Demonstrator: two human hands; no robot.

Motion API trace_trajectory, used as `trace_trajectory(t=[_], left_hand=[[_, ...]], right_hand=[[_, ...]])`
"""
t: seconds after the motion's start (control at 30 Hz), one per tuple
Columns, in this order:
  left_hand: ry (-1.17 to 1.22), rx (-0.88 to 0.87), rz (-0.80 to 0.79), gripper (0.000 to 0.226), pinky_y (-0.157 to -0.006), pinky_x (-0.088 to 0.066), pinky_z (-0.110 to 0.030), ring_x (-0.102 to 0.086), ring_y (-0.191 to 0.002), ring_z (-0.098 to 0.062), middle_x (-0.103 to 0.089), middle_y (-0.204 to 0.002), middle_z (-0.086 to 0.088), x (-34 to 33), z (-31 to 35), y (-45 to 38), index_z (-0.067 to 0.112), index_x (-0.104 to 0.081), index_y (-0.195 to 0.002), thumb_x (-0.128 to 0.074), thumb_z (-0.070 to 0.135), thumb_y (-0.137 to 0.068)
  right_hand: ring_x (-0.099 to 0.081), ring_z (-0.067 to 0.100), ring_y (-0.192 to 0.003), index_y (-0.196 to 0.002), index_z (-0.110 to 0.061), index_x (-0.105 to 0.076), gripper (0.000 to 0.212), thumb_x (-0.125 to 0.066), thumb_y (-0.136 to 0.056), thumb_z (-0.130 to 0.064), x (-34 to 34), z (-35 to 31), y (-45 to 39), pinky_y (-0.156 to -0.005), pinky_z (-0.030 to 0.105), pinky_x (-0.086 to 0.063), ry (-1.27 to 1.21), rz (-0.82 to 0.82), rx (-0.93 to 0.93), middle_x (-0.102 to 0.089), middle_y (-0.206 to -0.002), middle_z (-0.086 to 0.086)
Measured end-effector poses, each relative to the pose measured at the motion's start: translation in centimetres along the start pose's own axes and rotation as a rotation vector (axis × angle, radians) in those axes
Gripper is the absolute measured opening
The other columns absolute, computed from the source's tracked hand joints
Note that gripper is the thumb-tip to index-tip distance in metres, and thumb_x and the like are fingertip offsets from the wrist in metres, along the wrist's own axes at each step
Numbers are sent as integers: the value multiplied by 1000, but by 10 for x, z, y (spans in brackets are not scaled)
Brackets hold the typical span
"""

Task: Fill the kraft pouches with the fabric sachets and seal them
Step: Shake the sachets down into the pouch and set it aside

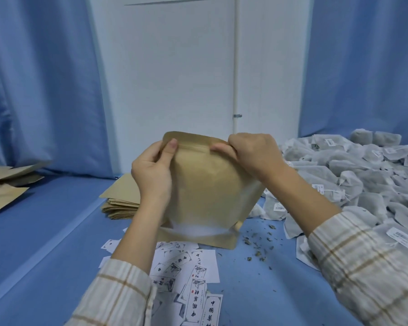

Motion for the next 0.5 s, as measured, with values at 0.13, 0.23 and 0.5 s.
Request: trace_trajectory(t=[0.13,0.23,0.5], left_hand=[[3,20,-5,54,-52,-16,-24,-19,-56,-8,-20,-51,10,-5,1,5,25,-30,-49,-66,28,-88],[9,-3,-33,50,-56,-18,-30,-21,-60,-12,-21,-56,9,-14,4,8,19,-29,-56,-65,28,-89],[57,34,-31,48,-50,-19,-21,-22,-56,-7,-23,-53,12,-6,-3,8,20,-32,-54,-66,25,-89]], right_hand=[[-47,25,-40,-52,-9,-44,55,-61,-75,-56,1,-2,-3,-39,26,-30,14,-5,-5,-49,-47,8],[-43,25,-47,-62,-11,-44,53,-56,-76,-60,-3,-11,-5,-46,28,-30,-132,-9,-91,-48,-52,9],[-36,16,-53,-60,-15,-45,48,-66,-74,-57,-16,-5,-10,-50,28,-24,-293,-111,-132,-36,-51,-6]])
Point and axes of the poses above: each hand's wrist, its own y-axis away from the middle knuckle, its own x-axis out of the back of the hand, z = x × y, the point moved 9 cm from there along -y, towards the middle knuckle
